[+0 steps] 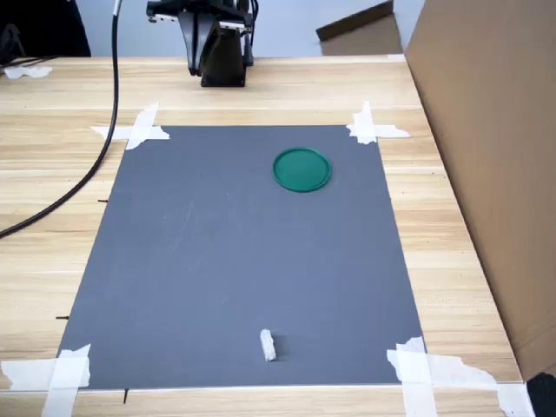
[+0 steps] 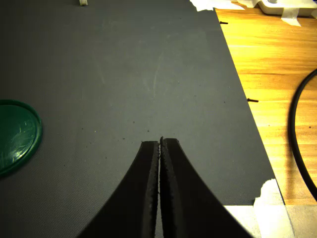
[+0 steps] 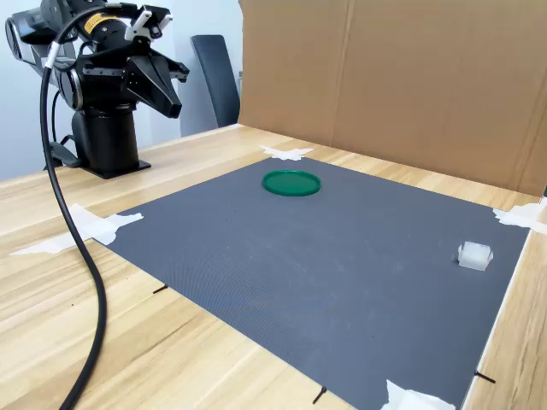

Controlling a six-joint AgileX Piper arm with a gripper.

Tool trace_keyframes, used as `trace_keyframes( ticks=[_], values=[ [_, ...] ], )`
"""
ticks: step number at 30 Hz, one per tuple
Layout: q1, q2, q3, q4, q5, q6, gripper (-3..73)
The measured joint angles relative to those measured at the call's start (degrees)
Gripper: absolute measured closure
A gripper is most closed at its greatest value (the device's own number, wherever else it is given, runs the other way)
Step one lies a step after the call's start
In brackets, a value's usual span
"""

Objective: Grasp a white terminal and put it in the green lid.

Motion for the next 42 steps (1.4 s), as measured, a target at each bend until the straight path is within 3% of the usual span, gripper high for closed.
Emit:
trace_keyframes(
  ticks=[27, 35, 42],
  values=[
    [0.0, 0.1, 0.0, 0.0, 0.0, 0.0, 72.3],
    [0.0, 12.4, -7.0, 0.8, 0.5, -6.8, 72.3],
    [0.0, 25.5, -18.8, 3.5, 13.4, -15.2, 72.3]
  ],
)
